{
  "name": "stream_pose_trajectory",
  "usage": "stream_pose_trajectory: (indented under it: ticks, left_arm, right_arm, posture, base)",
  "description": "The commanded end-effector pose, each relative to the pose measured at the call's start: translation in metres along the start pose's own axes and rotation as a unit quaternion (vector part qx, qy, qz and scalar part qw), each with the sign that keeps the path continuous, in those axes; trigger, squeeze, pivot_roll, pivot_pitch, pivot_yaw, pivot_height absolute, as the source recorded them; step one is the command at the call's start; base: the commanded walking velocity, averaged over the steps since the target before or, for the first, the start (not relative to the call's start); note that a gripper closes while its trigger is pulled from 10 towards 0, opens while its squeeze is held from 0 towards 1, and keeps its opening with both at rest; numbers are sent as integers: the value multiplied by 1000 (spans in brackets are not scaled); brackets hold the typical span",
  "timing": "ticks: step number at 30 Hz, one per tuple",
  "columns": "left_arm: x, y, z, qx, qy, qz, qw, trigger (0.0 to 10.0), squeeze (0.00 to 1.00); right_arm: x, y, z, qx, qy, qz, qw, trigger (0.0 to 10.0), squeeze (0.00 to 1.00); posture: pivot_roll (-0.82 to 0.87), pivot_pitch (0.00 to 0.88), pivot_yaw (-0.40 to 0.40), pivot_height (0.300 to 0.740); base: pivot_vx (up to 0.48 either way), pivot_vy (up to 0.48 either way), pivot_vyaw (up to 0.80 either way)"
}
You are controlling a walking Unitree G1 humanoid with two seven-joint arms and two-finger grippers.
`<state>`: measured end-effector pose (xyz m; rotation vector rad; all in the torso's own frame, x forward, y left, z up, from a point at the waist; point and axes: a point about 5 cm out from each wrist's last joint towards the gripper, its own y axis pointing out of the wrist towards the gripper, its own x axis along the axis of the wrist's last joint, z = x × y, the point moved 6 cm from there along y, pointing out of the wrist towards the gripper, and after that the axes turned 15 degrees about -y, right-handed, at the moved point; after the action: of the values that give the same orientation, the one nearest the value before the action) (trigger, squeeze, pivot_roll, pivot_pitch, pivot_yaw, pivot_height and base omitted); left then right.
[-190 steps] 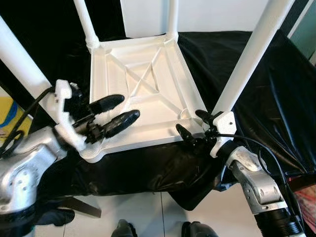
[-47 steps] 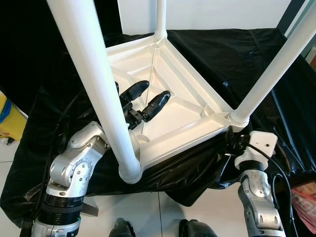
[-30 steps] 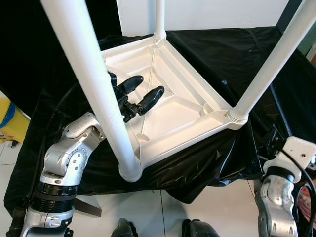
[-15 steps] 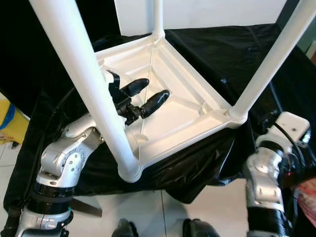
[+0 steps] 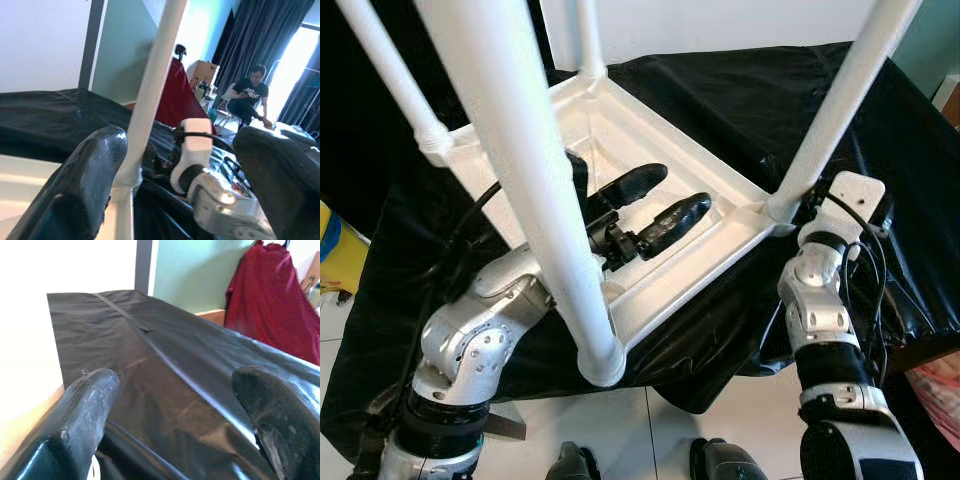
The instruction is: Building children table
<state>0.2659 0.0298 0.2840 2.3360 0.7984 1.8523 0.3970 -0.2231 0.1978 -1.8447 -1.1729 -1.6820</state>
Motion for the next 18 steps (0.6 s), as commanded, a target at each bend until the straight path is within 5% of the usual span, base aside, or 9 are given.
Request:
stream_pose_trajectory:
  ticks: [1,11,18]
  left_arm:
    - [-3,4,-12,-19,-3,2,1000,10000,0]
    - [8,17,-7,11,-10,-49,999,10000,0]
    - [13,11,5,38,13,-46,998,10000,0]
  right_arm:
    - [9,-1,14,26,13,-13,999,10000,0]
    - [14,11,30,33,17,-10,999,10000,0]
    - [11,8,39,74,32,-16,997,10000,0]
  posture:
    - [-6,182,31,740]
    - [-8,188,43,740]
    - [0,192,42,740]
  base:
    - [0,0,0]
    - [0,0,0]
    - [0,0,0]
